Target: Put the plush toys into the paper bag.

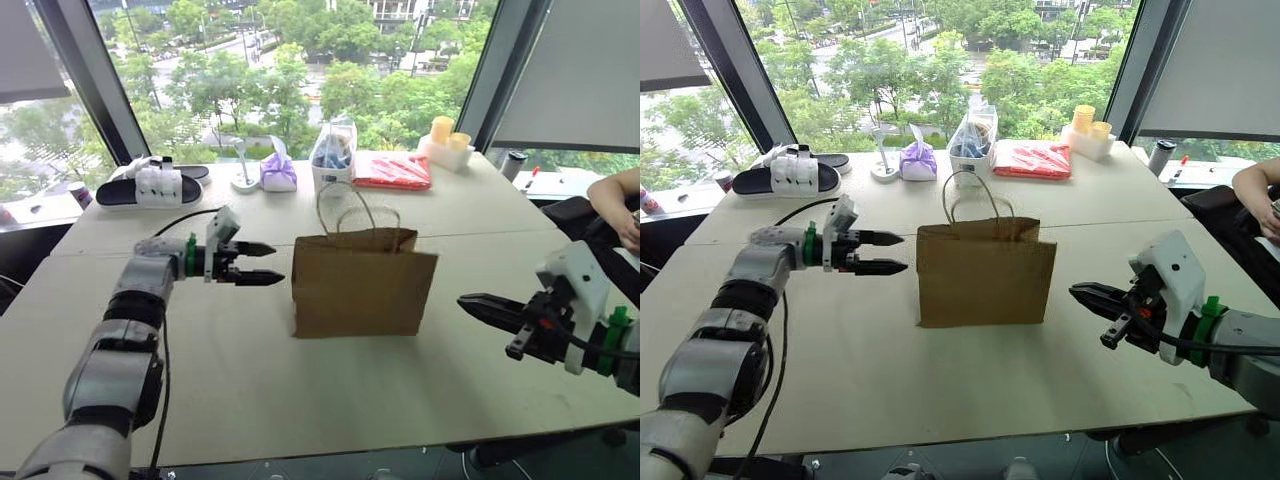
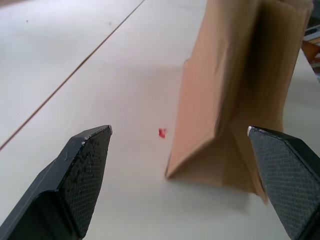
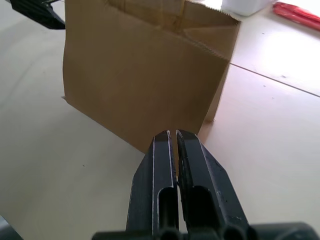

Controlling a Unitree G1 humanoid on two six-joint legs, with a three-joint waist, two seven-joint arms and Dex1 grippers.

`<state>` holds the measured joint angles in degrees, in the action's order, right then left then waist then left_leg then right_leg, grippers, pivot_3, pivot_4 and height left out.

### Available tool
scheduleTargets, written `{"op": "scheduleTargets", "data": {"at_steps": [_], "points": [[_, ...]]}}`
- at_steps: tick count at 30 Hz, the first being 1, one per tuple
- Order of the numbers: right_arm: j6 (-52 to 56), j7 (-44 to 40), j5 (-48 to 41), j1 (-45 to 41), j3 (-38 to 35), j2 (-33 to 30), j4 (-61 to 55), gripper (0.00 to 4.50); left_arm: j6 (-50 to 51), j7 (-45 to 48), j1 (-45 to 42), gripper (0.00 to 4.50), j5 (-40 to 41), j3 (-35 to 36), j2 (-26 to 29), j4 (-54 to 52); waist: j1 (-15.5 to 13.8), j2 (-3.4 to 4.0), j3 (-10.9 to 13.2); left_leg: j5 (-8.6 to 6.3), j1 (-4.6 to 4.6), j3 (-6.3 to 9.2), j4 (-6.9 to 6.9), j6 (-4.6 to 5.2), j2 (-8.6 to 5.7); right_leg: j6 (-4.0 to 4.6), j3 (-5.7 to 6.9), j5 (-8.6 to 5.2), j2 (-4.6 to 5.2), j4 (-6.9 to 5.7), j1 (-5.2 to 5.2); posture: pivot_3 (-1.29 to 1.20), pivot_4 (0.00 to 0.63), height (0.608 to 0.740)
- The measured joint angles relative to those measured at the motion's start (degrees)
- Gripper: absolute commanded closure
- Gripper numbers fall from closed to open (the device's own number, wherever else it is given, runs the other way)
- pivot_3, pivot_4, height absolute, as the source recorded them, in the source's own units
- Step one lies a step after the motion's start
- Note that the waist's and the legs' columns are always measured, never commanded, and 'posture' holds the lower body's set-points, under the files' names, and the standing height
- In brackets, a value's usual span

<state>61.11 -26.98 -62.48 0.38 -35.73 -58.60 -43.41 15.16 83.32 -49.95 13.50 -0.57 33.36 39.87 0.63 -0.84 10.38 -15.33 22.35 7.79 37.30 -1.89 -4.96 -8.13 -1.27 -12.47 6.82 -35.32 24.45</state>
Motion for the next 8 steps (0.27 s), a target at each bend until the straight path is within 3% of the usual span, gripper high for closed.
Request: {"op": "scheduleTargets", "data": {"at_steps": [8], "points": [[-3.6, -4.6, 5.1, -1.6, 5.4, -1.5, 4.2, 4.37, 21.4, -8.1, 16.4, 0.04, 10.8, 4.3, 3.4, -32.5, -0.2, -0.01, 0.0, 0.00, 0.00, 0.01, 0.04, -0.01, 0.19, 0.01, -0.01, 0.00, 0.00, 0.00, -0.01, 0.00, 0.150, 0.740]]}}
